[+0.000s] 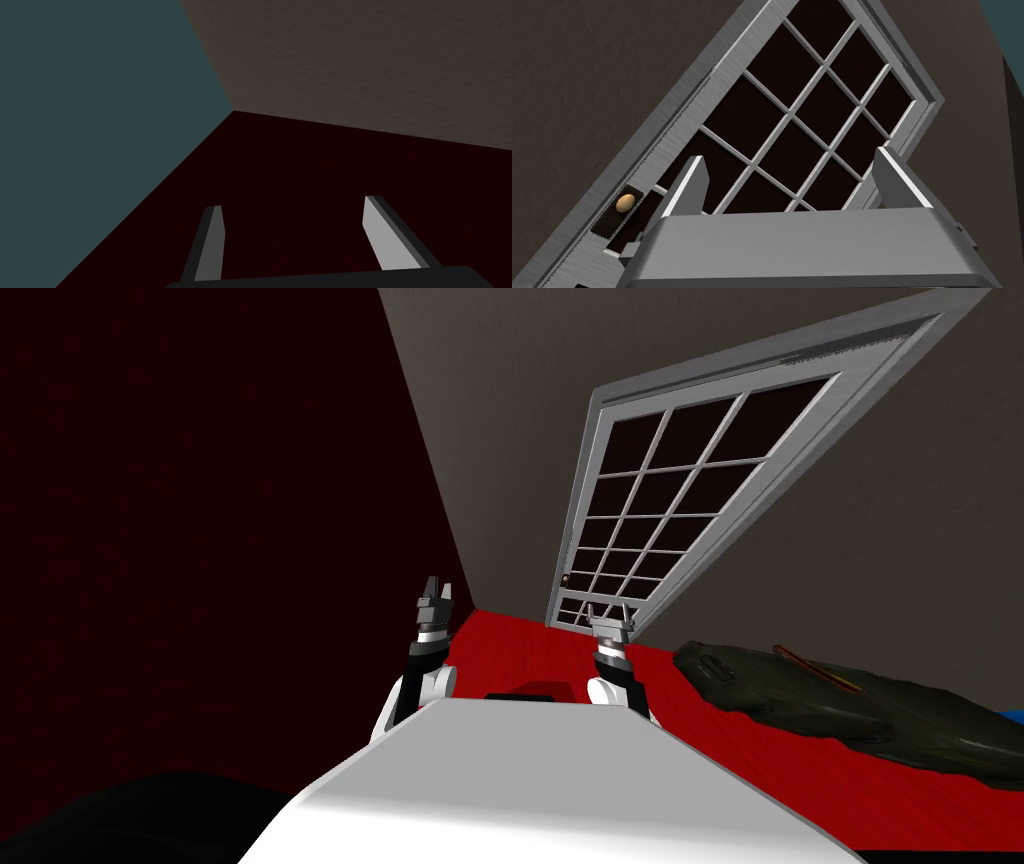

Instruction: Pull the door open

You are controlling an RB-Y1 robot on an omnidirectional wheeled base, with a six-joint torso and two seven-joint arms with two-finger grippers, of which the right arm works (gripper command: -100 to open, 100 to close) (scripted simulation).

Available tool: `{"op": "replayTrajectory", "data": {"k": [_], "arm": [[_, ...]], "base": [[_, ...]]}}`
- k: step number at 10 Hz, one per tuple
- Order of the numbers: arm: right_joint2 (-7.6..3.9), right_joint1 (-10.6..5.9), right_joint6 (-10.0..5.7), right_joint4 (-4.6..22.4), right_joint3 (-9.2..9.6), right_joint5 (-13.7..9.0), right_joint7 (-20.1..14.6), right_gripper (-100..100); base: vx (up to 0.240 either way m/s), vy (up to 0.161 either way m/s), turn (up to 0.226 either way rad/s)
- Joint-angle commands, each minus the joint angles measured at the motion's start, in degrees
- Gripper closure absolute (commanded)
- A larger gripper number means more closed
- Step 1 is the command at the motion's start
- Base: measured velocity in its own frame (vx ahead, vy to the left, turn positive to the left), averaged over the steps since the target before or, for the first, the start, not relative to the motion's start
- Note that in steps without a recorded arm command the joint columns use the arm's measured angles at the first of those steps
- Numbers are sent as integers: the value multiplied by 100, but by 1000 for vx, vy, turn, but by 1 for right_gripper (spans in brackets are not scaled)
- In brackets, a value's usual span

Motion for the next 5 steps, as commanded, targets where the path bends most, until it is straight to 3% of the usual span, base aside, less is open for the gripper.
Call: {"op": "replayTrajectory", "data": {"k": [1, 5], "arm": [[-50, -4, -64, 184, 66, -173, -206, -100], [-208, -100, -247, 769, 203, -623, -732, -100]], "base": [[99, -27, 119], [101, -27, 117]]}}
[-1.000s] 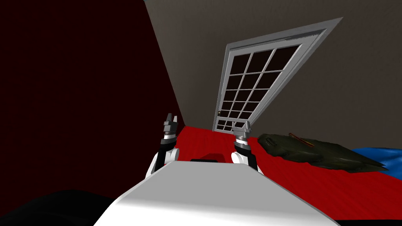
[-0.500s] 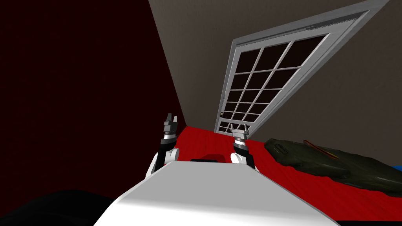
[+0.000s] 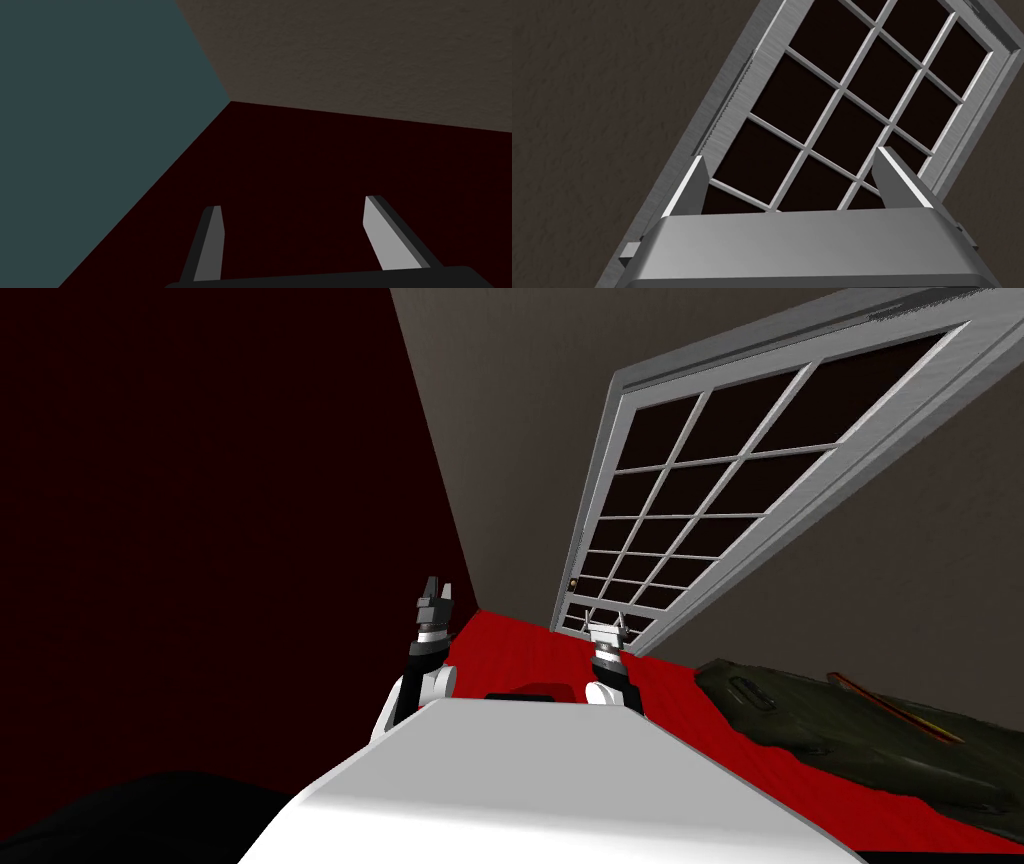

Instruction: Pull the door open

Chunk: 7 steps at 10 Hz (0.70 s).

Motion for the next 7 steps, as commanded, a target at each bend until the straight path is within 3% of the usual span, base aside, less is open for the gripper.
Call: {"op": "replayTrajectory", "data": {"k": [1, 2, 7], "arm": [[-105, -39, -91, 264, 33, -203, -265, -100], [-105, -39, -91, 264, 33, -203, -265, -100], [-267, -138, -279, 867, 173, -666, -806, -100]], "base": [[92, -43, 134], [57, -34, 42], [61, -22, 89]]}}
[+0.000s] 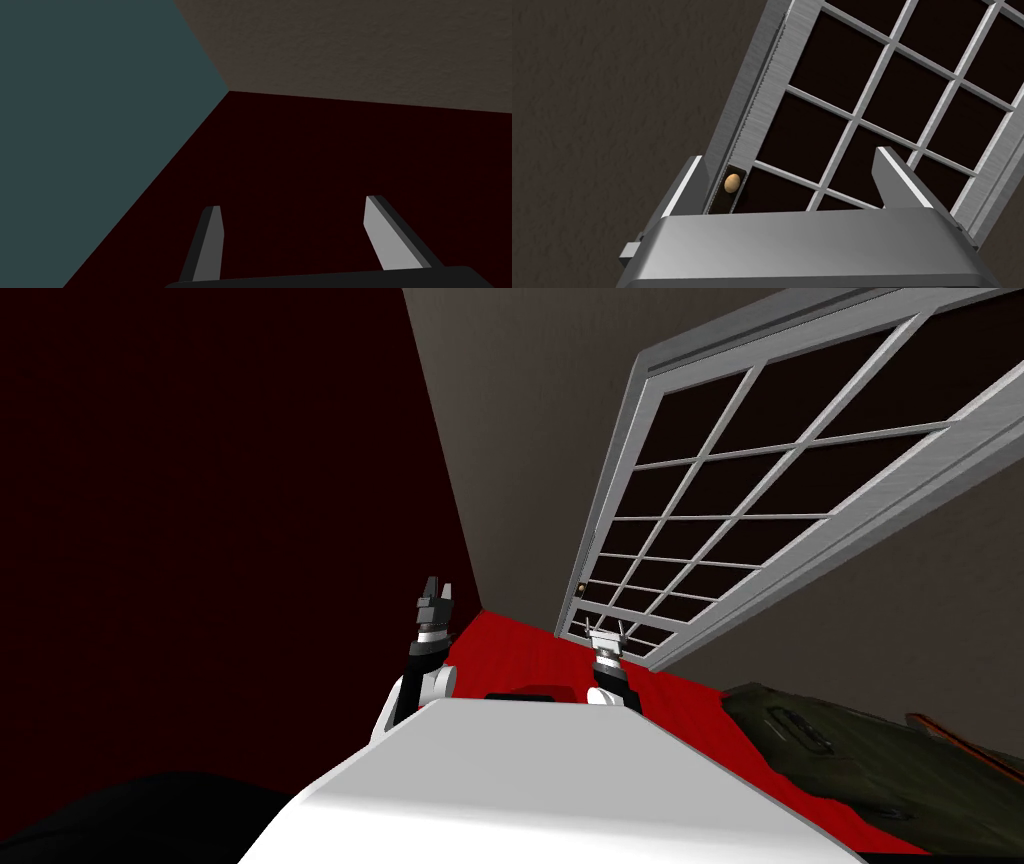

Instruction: Pull the door open

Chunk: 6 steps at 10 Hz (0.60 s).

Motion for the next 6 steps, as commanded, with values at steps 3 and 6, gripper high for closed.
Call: {"op": "replayTrajectory", "data": {"k": [3, 6], "arm": [[-140, -94, -162, 522, 123, -421, -497, -100], [-259, -168, -302, 981, 227, -765, -899, -100]], "base": [[93, -37, 125], [86, -53, 133]]}}
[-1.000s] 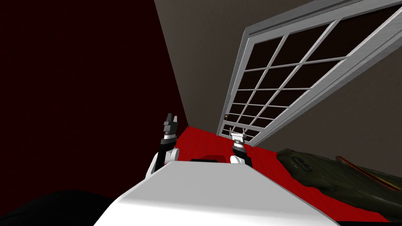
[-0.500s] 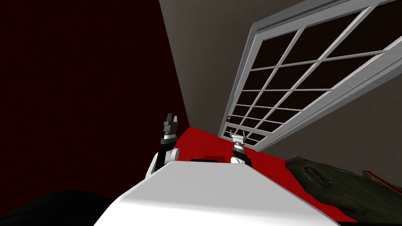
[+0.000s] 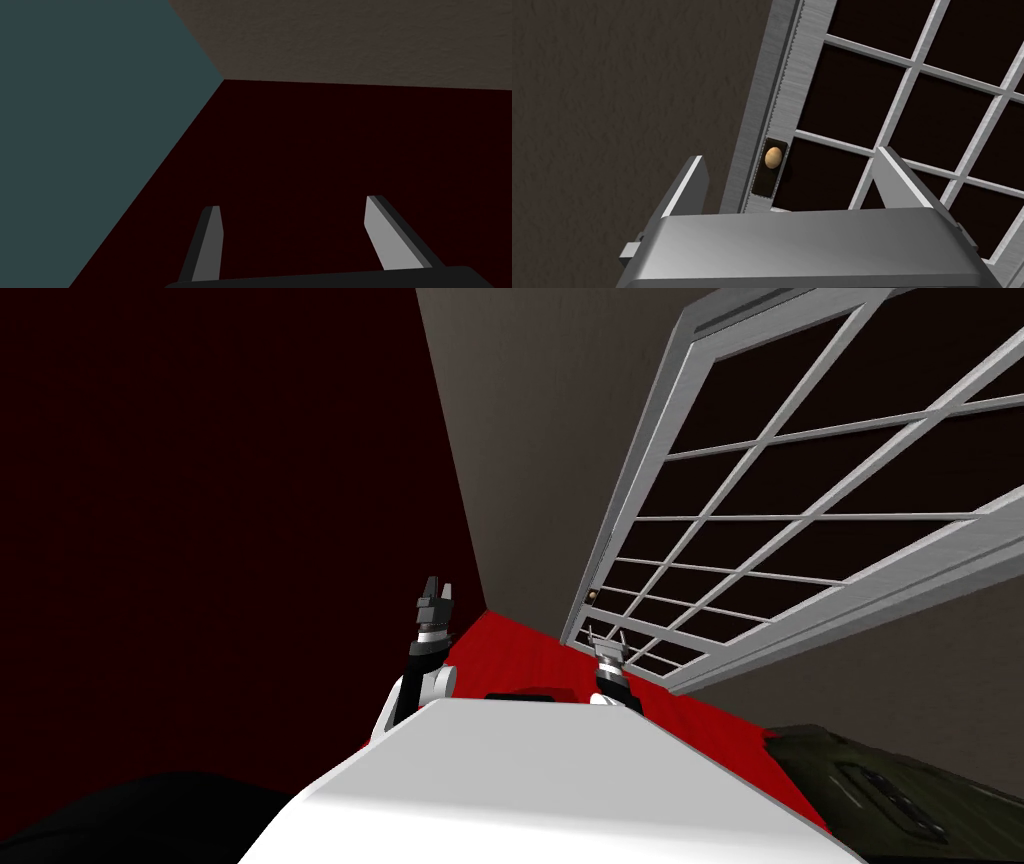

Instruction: Pull the door open

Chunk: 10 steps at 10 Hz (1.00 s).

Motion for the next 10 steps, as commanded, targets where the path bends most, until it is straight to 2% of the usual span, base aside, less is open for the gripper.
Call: {"op": "replayTrajectory", "data": {"k": [1, 10], "arm": [[-48, -47, -101, 268, 72, -174, -224, -100], [-377, -251, -489, 1510, 361, -1128, -1339, -100]], "base": [[100, -49, 95], [83, -51, 113]]}}
